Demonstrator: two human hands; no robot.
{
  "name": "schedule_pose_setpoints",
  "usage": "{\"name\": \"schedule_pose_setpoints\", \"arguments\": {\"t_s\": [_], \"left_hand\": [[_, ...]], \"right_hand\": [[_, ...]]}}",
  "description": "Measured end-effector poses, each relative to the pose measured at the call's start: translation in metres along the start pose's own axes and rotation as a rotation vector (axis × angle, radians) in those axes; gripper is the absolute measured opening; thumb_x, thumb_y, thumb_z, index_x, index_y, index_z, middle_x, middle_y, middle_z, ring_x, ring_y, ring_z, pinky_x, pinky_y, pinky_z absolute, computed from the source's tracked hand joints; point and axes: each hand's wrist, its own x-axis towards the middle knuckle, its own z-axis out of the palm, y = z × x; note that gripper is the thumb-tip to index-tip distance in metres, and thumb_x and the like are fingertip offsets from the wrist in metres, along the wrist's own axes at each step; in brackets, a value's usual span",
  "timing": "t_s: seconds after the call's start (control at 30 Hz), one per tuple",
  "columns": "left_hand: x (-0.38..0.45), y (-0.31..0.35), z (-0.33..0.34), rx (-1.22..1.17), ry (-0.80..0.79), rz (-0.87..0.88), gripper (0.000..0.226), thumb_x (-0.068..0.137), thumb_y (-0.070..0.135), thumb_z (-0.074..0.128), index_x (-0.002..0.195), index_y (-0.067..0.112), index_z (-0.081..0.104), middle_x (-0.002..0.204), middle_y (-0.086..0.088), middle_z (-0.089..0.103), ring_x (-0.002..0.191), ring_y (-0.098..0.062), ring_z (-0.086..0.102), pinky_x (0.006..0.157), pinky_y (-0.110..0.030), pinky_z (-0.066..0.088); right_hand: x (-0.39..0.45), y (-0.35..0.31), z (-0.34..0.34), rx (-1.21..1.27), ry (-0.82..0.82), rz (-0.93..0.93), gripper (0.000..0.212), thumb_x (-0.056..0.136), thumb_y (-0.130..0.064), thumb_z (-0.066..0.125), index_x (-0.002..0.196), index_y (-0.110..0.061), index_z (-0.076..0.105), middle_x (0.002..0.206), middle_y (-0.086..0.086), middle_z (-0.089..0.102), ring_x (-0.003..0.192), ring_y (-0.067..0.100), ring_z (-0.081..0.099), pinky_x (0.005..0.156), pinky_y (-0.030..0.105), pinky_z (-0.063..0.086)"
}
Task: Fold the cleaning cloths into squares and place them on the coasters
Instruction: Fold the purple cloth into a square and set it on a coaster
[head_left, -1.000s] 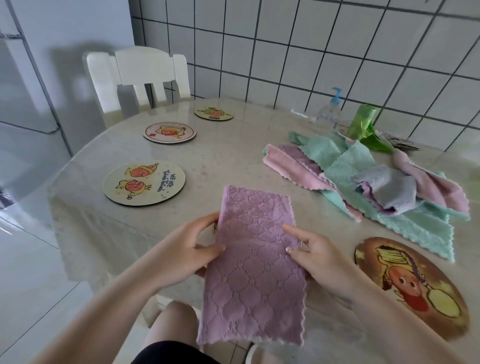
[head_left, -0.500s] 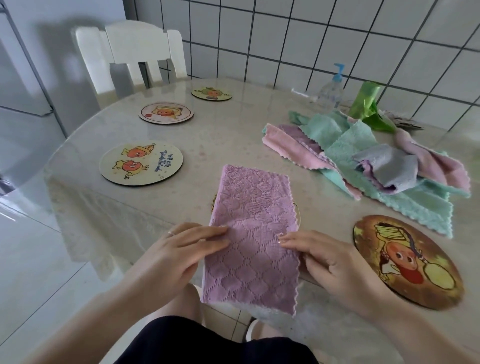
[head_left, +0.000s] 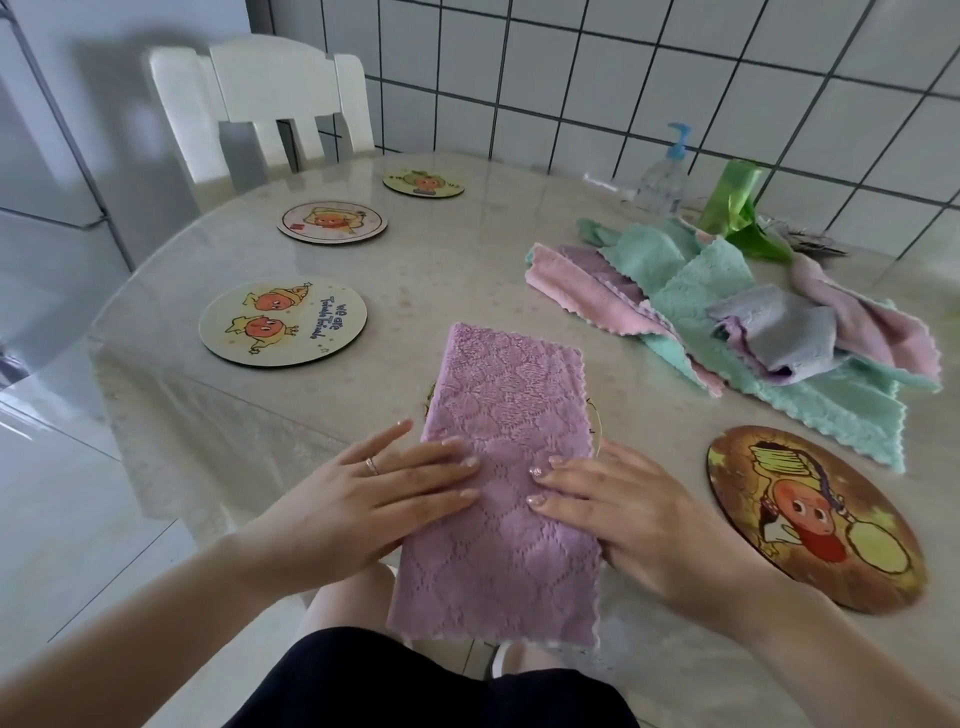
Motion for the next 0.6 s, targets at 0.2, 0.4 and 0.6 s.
{"name": "schedule_pose_setpoints", "arguments": {"t_s": [0.2,0.4,0.6], "left_hand": [[0.004,0.012,-0.017,-0.473,0.198,-0.214,0.035,0.089,0.024,0.053,0.124,0.020,0.051,0.124,0.017,0.058,0.117,-0.003,0.053,0.101,-0.026,0.041],[0.055,0.012,-0.023,-0.863,0.459,-0.706,0.027,0.081,0.030,0.047,0.101,0.045,0.060,0.097,0.012,0.066,0.091,-0.017,0.061,0.080,-0.043,0.048],[0.092,-0.008,-0.019,-0.994,0.366,-1.065,0.027,0.093,0.025,0.052,0.117,0.036,0.046,0.094,0.008,0.067,0.086,-0.006,0.065,0.079,-0.035,0.054]], "right_hand": [[-0.006,-0.013,-0.015,0.406,0.116,0.261,0.048,0.085,0.000,0.050,0.114,-0.037,0.060,0.112,-0.026,0.063,0.107,-0.008,0.056,0.089,0.016,0.045],[0.030,-0.012,-0.026,0.656,0.355,0.544,0.036,0.086,-0.004,0.054,0.090,-0.039,0.061,0.082,-0.031,0.066,0.079,-0.010,0.061,0.065,0.007,0.046],[0.056,0.020,-0.011,0.808,0.373,0.786,0.031,0.088,-0.012,0.059,0.111,-0.029,0.047,0.080,-0.013,0.068,0.074,0.004,0.063,0.069,0.023,0.049]]}}
